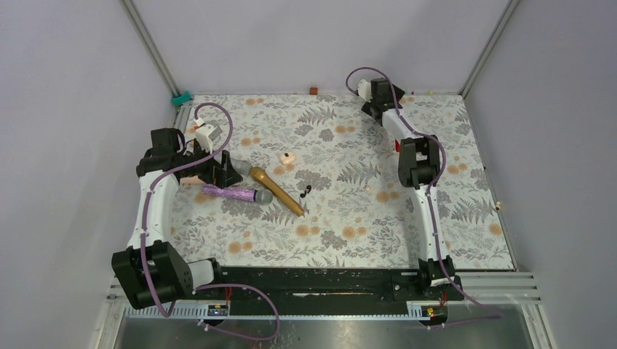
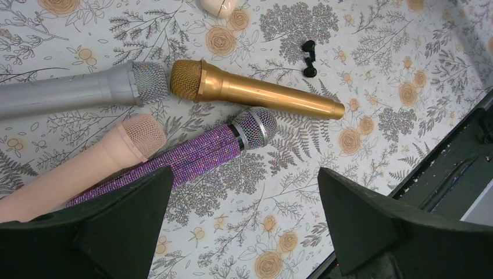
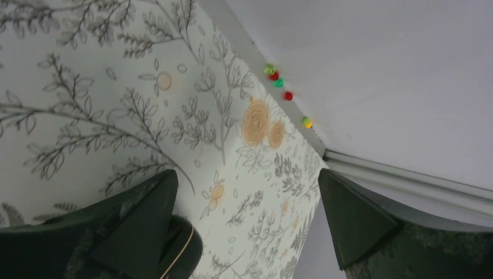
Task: Insert the wireless bluetooth earbuds into the charging case
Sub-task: Move the charging case to the center of the board.
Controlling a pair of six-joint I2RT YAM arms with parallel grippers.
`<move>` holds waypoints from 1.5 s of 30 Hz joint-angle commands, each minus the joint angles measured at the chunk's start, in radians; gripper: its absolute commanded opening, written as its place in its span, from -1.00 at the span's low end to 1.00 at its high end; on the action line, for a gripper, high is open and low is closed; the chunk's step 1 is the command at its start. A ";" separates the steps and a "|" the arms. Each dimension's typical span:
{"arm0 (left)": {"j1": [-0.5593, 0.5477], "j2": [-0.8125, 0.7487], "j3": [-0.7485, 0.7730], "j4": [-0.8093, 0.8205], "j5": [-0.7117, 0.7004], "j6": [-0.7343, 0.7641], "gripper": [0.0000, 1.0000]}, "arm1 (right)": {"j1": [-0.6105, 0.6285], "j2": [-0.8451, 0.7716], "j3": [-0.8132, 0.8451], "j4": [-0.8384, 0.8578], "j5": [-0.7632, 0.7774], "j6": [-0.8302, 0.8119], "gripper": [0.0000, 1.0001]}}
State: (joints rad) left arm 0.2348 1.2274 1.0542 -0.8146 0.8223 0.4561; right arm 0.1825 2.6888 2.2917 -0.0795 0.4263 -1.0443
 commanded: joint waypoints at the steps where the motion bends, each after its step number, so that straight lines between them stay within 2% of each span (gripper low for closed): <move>1: 0.006 -0.002 0.023 0.025 0.042 0.026 0.97 | -0.011 -0.097 0.012 -0.188 -0.039 0.109 0.99; 5: 0.006 -0.006 0.025 0.025 0.044 0.026 0.97 | -0.031 -0.100 0.115 -0.372 -0.103 0.269 0.99; 13: 0.005 -0.014 0.023 0.024 0.047 0.021 0.97 | -0.073 -0.113 0.167 -0.563 -0.216 0.484 0.99; 20: 0.006 -0.018 0.026 0.025 0.046 0.018 0.97 | -0.110 -0.107 0.183 -0.625 -0.325 0.569 0.99; 23: 0.006 -0.018 0.026 0.024 0.044 0.016 0.97 | -0.119 -0.098 0.202 -0.666 -0.383 0.527 0.99; 27: 0.005 -0.014 0.030 0.023 0.045 0.019 0.97 | -0.126 -0.067 0.208 -0.729 -0.423 0.393 0.96; 34: 0.006 -0.001 0.034 0.022 0.042 0.017 0.97 | -0.132 -0.023 0.232 -0.807 -0.496 0.203 0.52; 45: 0.009 0.004 0.041 0.022 0.037 0.013 0.97 | -0.127 -0.009 0.264 -0.863 -0.554 0.072 0.42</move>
State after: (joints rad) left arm 0.2359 1.2278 1.0542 -0.8146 0.8272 0.4557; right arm 0.0528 2.6656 2.5237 -0.8677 -0.0776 -0.8925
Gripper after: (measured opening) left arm 0.985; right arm 0.730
